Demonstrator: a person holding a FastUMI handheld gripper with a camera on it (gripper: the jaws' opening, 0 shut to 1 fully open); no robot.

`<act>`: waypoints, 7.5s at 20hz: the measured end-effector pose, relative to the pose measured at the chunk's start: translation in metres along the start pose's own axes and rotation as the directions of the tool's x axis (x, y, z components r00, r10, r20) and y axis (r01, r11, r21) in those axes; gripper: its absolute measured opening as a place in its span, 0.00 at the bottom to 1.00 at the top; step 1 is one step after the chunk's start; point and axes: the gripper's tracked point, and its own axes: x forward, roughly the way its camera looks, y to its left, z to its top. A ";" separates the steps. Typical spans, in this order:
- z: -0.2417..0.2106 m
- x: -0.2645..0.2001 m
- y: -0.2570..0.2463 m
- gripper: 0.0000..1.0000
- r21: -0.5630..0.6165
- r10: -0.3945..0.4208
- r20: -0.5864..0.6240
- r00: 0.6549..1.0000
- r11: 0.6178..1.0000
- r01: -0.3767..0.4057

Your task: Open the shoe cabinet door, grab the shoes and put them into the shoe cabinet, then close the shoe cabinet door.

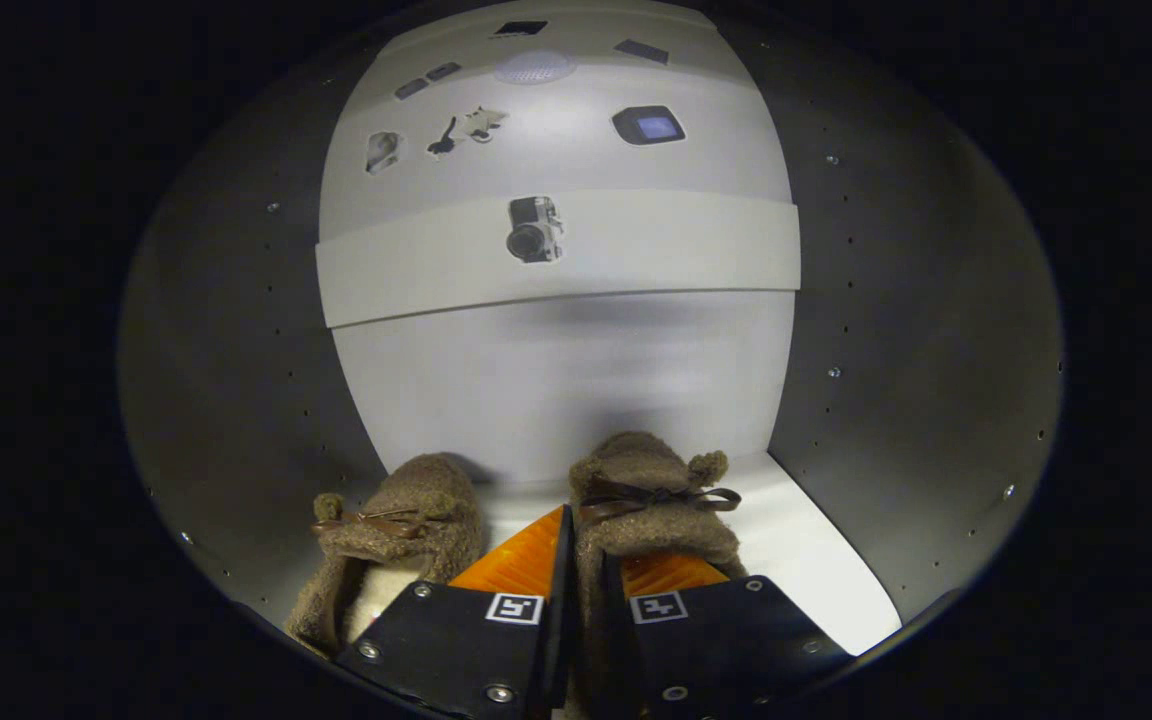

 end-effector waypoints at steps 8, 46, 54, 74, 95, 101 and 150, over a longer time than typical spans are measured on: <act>-0.001 -0.047 0.005 0.55 0.086 0.030 -0.044 0.999 0.996 -0.026; -0.068 -0.569 -0.167 0.88 0.025 0.093 0.315 0.944 0.994 -0.106; -0.050 -0.549 -0.231 0.88 0.053 0.035 0.344 0.938 0.997 -0.057; -0.053 -0.534 -0.176 0.90 0.059 0.046 0.319 0.947 0.996 -0.069; -0.032 -0.423 0.058 0.90 0.035 0.138 0.238 0.961 0.988 -0.150; -0.020 -0.380 0.087 0.90 0.075 0.143 0.223 0.964 0.984 -0.163; 0.013 -0.364 0.091 0.94 -0.004 -0.017 0.277 0.961 1.000 0.019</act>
